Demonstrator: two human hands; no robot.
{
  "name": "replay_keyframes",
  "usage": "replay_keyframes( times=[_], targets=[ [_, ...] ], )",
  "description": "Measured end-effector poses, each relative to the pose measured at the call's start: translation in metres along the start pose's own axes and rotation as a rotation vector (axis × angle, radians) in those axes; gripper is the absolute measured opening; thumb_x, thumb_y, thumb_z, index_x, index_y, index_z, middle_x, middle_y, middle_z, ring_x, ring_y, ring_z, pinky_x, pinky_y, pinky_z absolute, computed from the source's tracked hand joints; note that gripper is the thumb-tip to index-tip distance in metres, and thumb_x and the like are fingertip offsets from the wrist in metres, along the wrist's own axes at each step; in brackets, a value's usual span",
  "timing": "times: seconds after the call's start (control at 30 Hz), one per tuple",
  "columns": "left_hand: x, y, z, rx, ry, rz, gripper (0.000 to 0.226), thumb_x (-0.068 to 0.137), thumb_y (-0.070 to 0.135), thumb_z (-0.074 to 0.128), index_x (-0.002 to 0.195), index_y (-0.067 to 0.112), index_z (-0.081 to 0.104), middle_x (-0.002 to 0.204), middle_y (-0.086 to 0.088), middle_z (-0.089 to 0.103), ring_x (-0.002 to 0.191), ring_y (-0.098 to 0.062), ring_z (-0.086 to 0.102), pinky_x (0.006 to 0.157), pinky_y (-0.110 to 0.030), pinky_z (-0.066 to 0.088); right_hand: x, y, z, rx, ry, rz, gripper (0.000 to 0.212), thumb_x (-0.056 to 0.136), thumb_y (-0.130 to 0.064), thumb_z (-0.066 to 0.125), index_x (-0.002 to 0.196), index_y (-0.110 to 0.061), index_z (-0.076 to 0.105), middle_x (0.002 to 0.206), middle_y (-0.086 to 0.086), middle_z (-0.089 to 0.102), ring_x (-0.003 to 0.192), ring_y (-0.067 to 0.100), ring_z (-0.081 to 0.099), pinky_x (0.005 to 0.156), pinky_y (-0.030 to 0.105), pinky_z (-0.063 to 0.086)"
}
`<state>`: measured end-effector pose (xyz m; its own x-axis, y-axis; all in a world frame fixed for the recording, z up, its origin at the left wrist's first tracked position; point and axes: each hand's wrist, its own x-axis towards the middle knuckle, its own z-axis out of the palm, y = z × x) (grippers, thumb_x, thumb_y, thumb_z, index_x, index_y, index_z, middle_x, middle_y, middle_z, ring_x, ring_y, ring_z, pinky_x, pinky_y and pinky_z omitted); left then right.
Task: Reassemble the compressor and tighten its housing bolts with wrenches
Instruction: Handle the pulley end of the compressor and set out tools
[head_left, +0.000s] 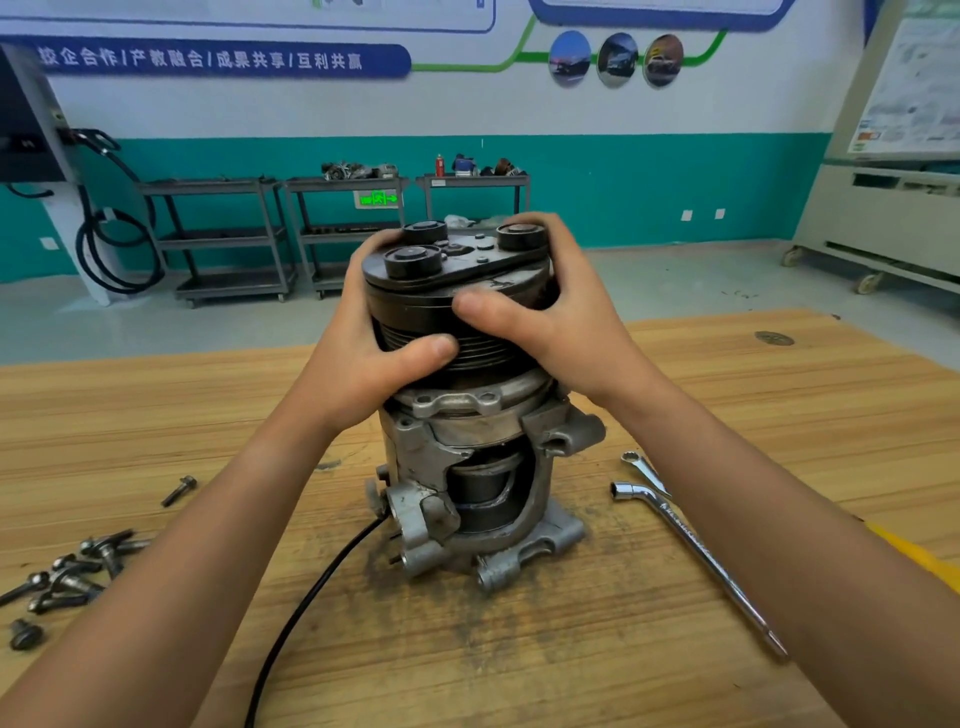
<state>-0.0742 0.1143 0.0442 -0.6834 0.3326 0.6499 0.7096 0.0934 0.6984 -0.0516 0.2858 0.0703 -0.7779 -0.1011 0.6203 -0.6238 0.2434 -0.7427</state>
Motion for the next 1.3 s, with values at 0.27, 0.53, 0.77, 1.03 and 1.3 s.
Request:
replay_keyframes(
  times=[0.27,0.53,0.77,1.03,1.3],
  targets=[
    [0.003,0.005,0.0,0.077,-0.03,0.056,0.086,0.061,0.039,0.065,0.132,0.018,0.021,0.119,0.02,0.043,0.107,0.018,0.049,0.085,-0.002,0.038,-0.014,0.007,0.004,0.055,0.108,-0.052,0.06,0.052,-0.051,0.073,0.102,-0.032,0.046,0.099,-0.014,0.062,0.096,0.003,0.063,0.083,0.021,0.049],
    [0.003,0.003,0.0,0.05,-0.019,0.024,0.092,0.059,0.046,0.071,0.132,0.018,0.024,0.121,0.021,0.045,0.109,0.014,0.05,0.085,-0.004,0.039,-0.01,0.006,0.003,0.051,0.088,-0.015,0.066,0.052,-0.051,0.073,0.108,-0.029,0.045,0.103,-0.009,0.063,0.099,0.008,0.063,0.086,0.024,0.049],
    [0.006,0.005,-0.002,0.049,-0.063,-0.01,0.089,0.058,0.041,0.063,0.134,0.015,0.023,0.119,0.018,0.046,0.105,0.017,0.051,0.083,-0.004,0.039,-0.017,0.001,0.008,0.0,0.135,0.01,0.063,0.05,-0.058,0.072,0.103,-0.036,0.046,0.1,-0.015,0.065,0.095,-0.001,0.063,0.078,0.016,0.048],
    [0.014,0.007,0.0,0.001,0.005,-0.043,0.096,0.049,0.041,0.068,0.135,0.018,0.033,0.112,0.019,0.052,0.095,0.016,0.056,0.076,-0.004,0.042,-0.012,-0.002,0.008,0.062,0.144,0.078,0.066,0.041,-0.057,0.074,0.096,-0.036,0.047,0.097,-0.015,0.064,0.092,-0.001,0.063,0.079,0.021,0.05],
    [0.036,0.008,-0.014,-0.056,-0.095,-0.026,0.085,0.048,0.037,0.066,0.127,0.024,0.037,0.125,-0.002,0.054,0.113,-0.008,0.057,0.091,-0.023,0.046,-0.005,-0.015,0.015,-0.032,0.304,0.032,0.065,0.038,-0.066,0.075,0.092,-0.039,0.049,0.092,-0.016,0.065,0.087,-0.001,0.064,0.079,0.026,0.054]
  ],
)
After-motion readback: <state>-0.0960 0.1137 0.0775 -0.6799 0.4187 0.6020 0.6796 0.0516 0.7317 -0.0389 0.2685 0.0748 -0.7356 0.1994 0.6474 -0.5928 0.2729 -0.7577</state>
